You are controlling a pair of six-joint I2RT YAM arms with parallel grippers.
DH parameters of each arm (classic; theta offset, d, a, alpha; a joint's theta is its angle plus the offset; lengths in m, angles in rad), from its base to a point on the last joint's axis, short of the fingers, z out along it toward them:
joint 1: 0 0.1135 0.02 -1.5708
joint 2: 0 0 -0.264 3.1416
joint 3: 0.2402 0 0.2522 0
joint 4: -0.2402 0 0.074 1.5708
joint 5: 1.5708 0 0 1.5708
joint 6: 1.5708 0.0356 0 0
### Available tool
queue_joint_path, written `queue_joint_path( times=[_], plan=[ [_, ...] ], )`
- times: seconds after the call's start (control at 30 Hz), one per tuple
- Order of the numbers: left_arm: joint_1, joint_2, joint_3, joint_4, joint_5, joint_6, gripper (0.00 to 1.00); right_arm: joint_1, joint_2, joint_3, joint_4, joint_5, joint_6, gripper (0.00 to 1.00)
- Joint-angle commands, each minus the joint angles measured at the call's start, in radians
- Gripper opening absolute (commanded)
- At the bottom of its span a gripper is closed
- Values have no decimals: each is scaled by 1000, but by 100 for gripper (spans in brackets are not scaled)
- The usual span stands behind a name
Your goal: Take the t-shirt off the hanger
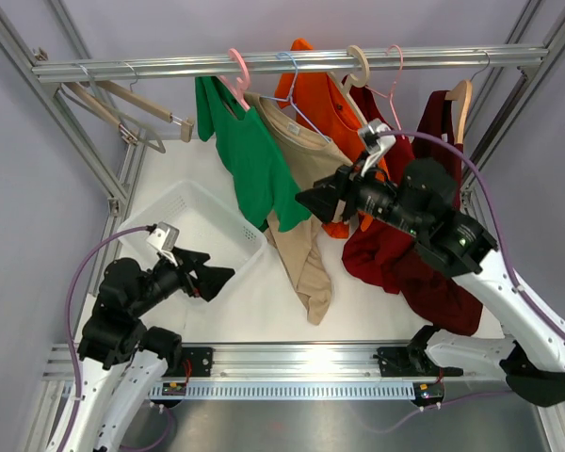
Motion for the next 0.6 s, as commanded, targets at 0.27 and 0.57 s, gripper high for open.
queue_joint_path(
  times=[0.27,0.57],
  plan=[
    [-1,-53,13,52,29,6,99,35,312,344,77,152,-162,63],
    [-1,-78,8,54,20,-2,99,35,557,580,120,325,-244,40]
  ],
)
